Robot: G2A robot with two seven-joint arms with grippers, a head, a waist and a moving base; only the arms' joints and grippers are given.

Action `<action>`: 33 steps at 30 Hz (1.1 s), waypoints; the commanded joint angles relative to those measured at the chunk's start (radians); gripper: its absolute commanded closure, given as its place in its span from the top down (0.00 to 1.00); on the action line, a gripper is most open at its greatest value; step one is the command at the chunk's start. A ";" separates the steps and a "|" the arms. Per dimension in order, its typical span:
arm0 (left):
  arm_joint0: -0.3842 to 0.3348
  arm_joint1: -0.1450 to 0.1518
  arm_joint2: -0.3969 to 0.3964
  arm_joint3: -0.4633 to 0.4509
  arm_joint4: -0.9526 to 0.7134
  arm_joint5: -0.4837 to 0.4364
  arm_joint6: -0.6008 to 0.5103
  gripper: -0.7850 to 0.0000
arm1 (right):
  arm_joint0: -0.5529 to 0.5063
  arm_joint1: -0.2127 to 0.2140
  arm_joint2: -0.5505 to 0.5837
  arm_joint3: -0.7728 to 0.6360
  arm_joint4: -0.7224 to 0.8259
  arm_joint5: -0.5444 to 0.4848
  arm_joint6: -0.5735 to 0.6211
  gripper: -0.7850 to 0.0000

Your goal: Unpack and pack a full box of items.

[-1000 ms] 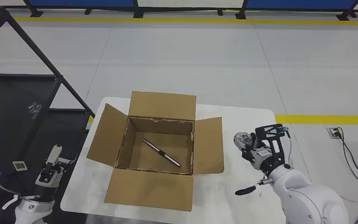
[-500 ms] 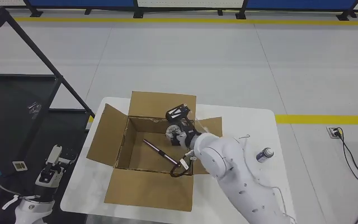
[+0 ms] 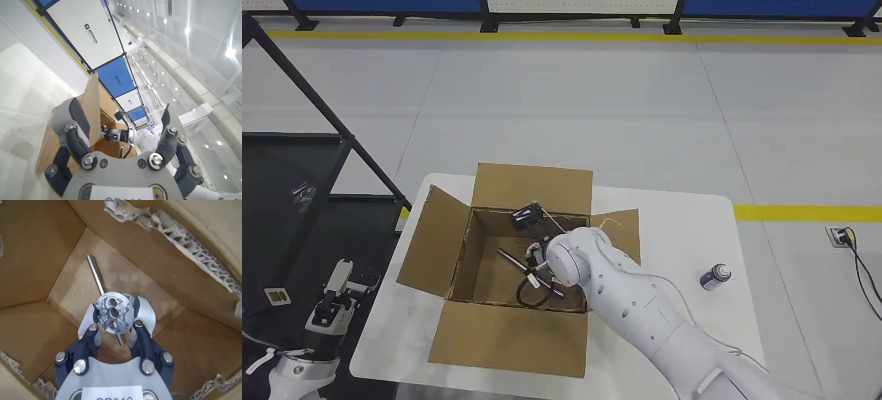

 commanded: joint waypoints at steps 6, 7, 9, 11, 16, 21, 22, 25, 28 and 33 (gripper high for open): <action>0.000 0.000 0.000 0.000 0.000 0.000 0.000 1.00 | 0.041 -0.045 -0.016 0.146 0.045 -0.056 -0.044 0.80; 0.000 0.000 0.000 0.000 0.000 0.000 0.000 1.00 | 0.045 -0.048 -0.017 0.159 0.046 -0.061 -0.048 0.81; 0.000 0.000 0.000 0.000 0.000 0.000 0.000 1.00 | 0.052 -0.055 -0.015 0.178 0.050 -0.069 -0.056 0.83; 0.000 0.000 0.000 0.000 0.000 0.000 0.000 1.00 | 0.056 -0.059 -0.014 0.189 0.048 -0.077 -0.062 0.89; 0.000 0.000 0.000 0.000 0.000 0.000 0.000 1.00 | 0.056 -0.060 -0.009 0.170 0.023 -0.085 -0.087 0.96; 0.000 0.000 0.000 0.000 0.000 0.000 0.000 1.00 | 0.016 -0.026 0.025 -0.015 -0.049 -0.078 -0.105 1.00; 0.000 0.000 0.000 0.000 0.000 0.000 0.000 1.00 | -0.004 -0.011 0.042 -0.082 -0.076 -0.068 -0.099 1.00; 0.000 0.000 0.000 0.000 0.000 0.000 0.000 1.00 | -0.113 0.050 0.124 -0.361 -0.194 -0.023 -0.045 1.00; 0.000 0.000 0.000 0.000 0.000 0.000 0.000 1.00 | -0.303 0.121 0.257 -0.725 -0.350 -0.017 0.054 1.00; 0.000 0.000 0.000 0.000 0.000 0.000 0.000 1.00 | -0.606 0.193 0.477 -1.168 -0.550 -0.069 0.113 1.00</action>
